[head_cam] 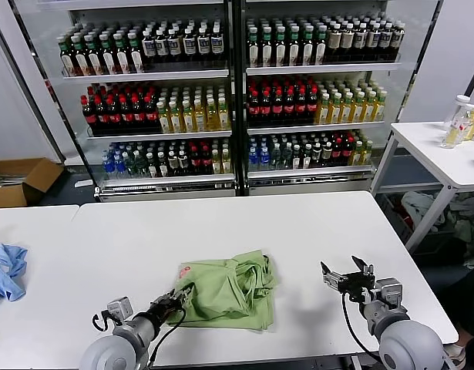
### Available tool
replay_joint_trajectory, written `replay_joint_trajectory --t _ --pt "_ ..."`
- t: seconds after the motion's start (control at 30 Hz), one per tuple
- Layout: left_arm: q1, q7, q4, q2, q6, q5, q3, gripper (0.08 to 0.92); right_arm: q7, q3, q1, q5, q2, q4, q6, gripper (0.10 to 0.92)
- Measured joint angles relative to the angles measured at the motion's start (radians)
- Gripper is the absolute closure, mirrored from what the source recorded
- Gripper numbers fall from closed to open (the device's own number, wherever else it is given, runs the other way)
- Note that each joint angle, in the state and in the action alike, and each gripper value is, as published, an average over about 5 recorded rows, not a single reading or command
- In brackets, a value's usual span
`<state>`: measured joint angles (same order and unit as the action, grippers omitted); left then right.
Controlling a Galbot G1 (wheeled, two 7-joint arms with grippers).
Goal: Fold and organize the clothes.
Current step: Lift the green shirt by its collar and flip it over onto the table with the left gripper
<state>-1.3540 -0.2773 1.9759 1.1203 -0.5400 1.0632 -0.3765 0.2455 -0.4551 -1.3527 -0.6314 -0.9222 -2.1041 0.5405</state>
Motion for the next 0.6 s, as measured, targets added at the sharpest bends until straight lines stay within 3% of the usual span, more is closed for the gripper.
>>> replay_joint_trajectory --t 0.27,0.6 --pt "-0.004 0.026 -0.017 0.024 0.007 0.119 -0.031 0.867 0.001 -0.012 -0.012 -0.003 0.005 -0.01 0.0 0.202" --pt "-0.029 0.043 0.01 0.051 0.022 0.28 -0.113 0.891 0.001 -0.029 -0.026 -0.012 0.01 -0.026 -0.002 0.202"
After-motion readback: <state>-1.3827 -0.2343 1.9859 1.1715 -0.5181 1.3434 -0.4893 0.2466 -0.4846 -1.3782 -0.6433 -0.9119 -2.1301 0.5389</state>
